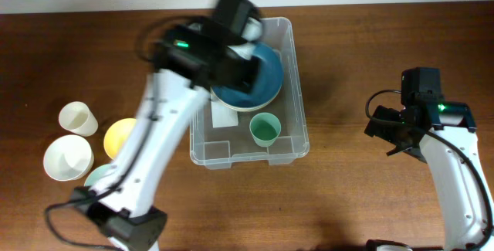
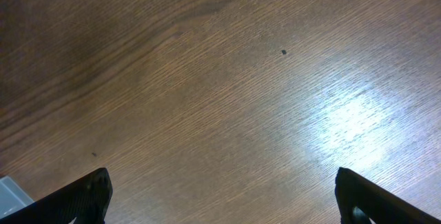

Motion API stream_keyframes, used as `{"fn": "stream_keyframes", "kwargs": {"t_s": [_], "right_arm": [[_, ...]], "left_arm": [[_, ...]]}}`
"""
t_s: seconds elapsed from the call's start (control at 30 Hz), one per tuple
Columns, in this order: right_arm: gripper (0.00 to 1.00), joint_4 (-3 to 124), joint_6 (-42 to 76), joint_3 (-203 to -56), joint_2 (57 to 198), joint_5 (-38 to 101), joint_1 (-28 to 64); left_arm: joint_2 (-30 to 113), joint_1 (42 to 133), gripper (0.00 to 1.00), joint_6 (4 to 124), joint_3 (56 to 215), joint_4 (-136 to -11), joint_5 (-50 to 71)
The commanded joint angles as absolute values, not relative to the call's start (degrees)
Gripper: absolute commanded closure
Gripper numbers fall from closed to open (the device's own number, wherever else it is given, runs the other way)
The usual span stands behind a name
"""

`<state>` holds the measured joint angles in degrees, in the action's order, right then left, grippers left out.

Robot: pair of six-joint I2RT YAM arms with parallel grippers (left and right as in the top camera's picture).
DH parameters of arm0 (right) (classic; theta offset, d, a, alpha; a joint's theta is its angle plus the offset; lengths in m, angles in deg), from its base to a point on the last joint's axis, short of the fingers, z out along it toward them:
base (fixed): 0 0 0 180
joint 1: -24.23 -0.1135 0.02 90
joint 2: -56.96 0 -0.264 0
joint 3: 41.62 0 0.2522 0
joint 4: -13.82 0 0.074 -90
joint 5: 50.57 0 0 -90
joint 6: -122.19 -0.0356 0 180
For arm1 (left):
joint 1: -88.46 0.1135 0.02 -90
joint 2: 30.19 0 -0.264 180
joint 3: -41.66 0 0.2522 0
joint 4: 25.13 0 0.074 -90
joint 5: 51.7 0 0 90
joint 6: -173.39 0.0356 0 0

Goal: Pack container

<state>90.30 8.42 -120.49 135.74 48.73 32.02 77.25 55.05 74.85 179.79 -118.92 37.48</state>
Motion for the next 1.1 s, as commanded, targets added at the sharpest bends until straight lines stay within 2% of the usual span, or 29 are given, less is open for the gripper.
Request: {"fn": "stream_keyframes", "kwargs": {"t_s": [0.0, 0.2, 0.53, 0.57, 0.6, 0.63, 0.67, 0.87, 1.07], "right_arm": [[0.01, 90.4, 8.1, -120.3, 135.2, 48.2, 32.2], [0.01, 90.4, 8.1, -120.3, 135.2, 48.2, 32.2], [0.01, 90.8, 8.1, -120.3, 135.2, 48.3, 32.2], [0.01, 90.8, 8.1, -120.3, 135.2, 48.3, 32.2], [0.01, 90.8, 8.1, -120.3, 135.2, 48.3, 32.2], [0.01, 90.8, 8.1, -120.3, 135.2, 48.3, 32.2], [0.01, 90.8, 8.1, -120.3, 135.2, 48.3, 32.2], [0.01, 90.8, 8.4, -120.3, 135.2, 48.3, 32.2], [0.01, 90.8, 8.4, -120.3, 135.2, 48.3, 32.2]], "left_arm": [[80.4, 49.8, 1.0, 71.8, 179.1, -120.8, 32.9], [85.4, 45.5, 0.99, 70.7, 178.7, -123.7, 31.8], [91.6, 45.1, 0.99, 70.8, 178.1, -126.0, 31.8], [91.8, 45.1, 0.95, 70.8, 178.1, -126.0, 31.8], [91.8, 45.1, 0.68, 70.8, 178.1, -126.0, 31.8], [91.8, 45.1, 0.34, 70.8, 178.1, -126.1, 31.9], [91.8, 45.1, 0.28, 70.9, 178.1, -126.1, 31.9], [89.1, 47.6, 0.26, 72.1, 181.9, -127.1, 39.4], [77.4, 62.1, 0.22, 69.5, 187.3, -127.6, 48.6]]}}
